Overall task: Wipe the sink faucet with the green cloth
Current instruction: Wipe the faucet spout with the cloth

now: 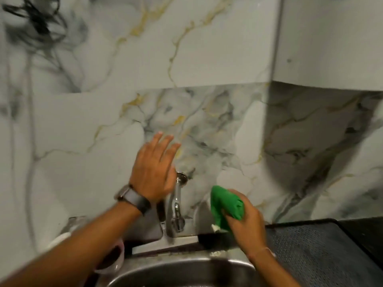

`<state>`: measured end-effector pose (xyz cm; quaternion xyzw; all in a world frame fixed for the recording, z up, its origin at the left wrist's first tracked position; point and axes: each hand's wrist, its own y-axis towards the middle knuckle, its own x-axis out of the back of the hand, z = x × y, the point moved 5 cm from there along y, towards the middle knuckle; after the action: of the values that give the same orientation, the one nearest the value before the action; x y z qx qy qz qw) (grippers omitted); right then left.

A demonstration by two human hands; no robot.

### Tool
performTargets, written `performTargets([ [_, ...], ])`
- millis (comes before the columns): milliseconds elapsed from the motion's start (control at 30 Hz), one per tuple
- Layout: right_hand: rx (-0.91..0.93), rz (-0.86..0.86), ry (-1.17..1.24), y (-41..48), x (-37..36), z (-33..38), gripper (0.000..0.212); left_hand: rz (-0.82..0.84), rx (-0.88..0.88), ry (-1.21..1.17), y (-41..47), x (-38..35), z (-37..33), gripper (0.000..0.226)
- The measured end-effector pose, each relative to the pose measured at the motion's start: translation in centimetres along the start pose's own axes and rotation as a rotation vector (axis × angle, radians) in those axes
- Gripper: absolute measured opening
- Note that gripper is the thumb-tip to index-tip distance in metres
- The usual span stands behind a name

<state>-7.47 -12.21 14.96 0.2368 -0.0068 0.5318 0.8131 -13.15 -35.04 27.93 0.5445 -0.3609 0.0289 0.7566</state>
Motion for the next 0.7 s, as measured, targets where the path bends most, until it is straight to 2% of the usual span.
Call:
performTargets([
  [100,0.365,0.173,-0.349,3.8,-5.5,3.1,0.073,0.039,-0.255,0.298,4.1,-1.4,6.4,0.069],
  [233,0.619,0.325,-0.701,7.2,-12.0,3.4,0.075,0.048,-0.530,0.487,8.3,-4.1,11.9,0.077],
  [367,0.861,0.258,-0.655,8.1,-13.8,1.8,0.064,-0.108,-0.592,0.501,8.5,-5.9,13.4,0.081],
  [433,0.913,0.204,-0.615,8.4,-13.8,0.5,0.060,-0.140,-0.601,0.492,8.3,-6.1,13.5,0.081],
  [500,0.754,0.112,-0.433,8.2,-13.7,-0.7,0.067,-0.146,-0.608,0.493,8.5,-6.1,13.4,0.082],
  [567,0.415,0.003,-0.029,7.2,-14.5,-2.1,0.070,-0.152,-0.620,0.509,8.6,-5.9,13.4,0.081],
  [633,0.051,-0.099,0.409,5.7,-15.8,-4.1,0.062,-0.161,-0.627,0.515,8.6,-5.7,13.3,0.080],
  [700,-0.261,-0.137,0.720,5.1,-16.8,-6.6,0.048,-0.166,-0.634,0.528,8.5,-5.8,13.2,0.080],
])
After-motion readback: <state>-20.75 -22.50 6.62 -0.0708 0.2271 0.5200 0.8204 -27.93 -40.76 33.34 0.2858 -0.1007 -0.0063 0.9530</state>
